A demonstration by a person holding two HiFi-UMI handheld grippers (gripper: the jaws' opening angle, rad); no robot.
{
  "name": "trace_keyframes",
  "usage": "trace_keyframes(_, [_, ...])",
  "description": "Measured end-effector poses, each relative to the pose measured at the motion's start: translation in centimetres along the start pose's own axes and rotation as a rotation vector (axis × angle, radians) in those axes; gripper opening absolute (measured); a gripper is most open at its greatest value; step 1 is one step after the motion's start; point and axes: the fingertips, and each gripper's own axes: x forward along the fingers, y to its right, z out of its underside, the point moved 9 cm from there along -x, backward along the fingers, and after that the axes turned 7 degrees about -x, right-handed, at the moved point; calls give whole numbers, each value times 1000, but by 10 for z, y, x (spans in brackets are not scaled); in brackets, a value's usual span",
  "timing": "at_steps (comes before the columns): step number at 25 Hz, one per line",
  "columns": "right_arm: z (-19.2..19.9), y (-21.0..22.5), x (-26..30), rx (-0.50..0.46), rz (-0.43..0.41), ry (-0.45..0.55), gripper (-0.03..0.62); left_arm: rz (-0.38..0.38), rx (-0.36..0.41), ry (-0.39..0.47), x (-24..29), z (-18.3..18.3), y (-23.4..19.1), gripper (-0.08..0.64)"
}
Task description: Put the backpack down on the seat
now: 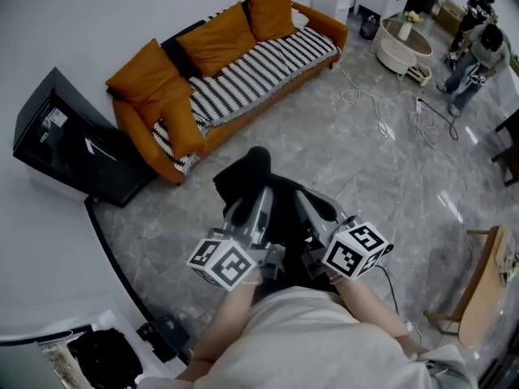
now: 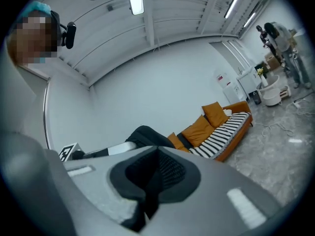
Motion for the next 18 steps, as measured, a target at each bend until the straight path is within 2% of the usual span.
trace_keyframes(4, [4,13,29,12,-31,-21,3,-7,-16,15,22,-11,-24,56])
trace_keyframes(9, [-14,59,77,52,-54,16,3,-50,-15,28,76,-29,-58,56])
trace_keyframes(18, [-97,166,171,49,-104,58,3,-103,16,87,206,-75,-98,56])
